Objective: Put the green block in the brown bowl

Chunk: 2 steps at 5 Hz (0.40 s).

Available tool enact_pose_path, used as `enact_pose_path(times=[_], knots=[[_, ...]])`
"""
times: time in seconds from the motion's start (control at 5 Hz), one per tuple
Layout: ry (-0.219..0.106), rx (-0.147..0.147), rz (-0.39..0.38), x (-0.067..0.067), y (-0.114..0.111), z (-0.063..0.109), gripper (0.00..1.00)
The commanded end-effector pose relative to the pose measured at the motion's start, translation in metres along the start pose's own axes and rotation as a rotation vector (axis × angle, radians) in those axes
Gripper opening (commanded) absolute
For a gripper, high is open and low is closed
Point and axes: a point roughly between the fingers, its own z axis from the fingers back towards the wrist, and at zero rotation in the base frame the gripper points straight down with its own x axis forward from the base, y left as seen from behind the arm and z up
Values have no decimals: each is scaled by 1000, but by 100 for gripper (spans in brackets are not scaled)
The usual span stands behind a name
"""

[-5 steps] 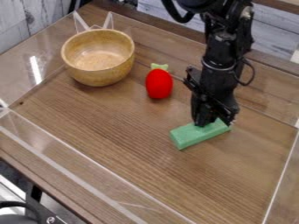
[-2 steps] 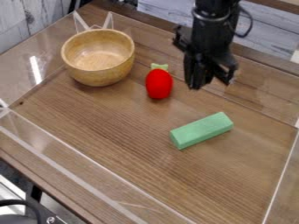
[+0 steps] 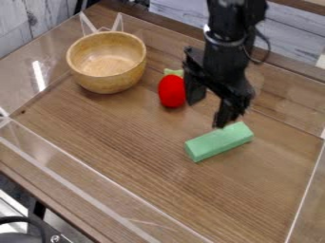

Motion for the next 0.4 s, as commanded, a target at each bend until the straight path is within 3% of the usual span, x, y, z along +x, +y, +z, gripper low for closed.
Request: enact_pose_path(times=[0.0, 0.2], knots=[[-42, -6, -60, 2, -14, 0, 100], [-24, -16, -40, 4, -21, -15, 100]])
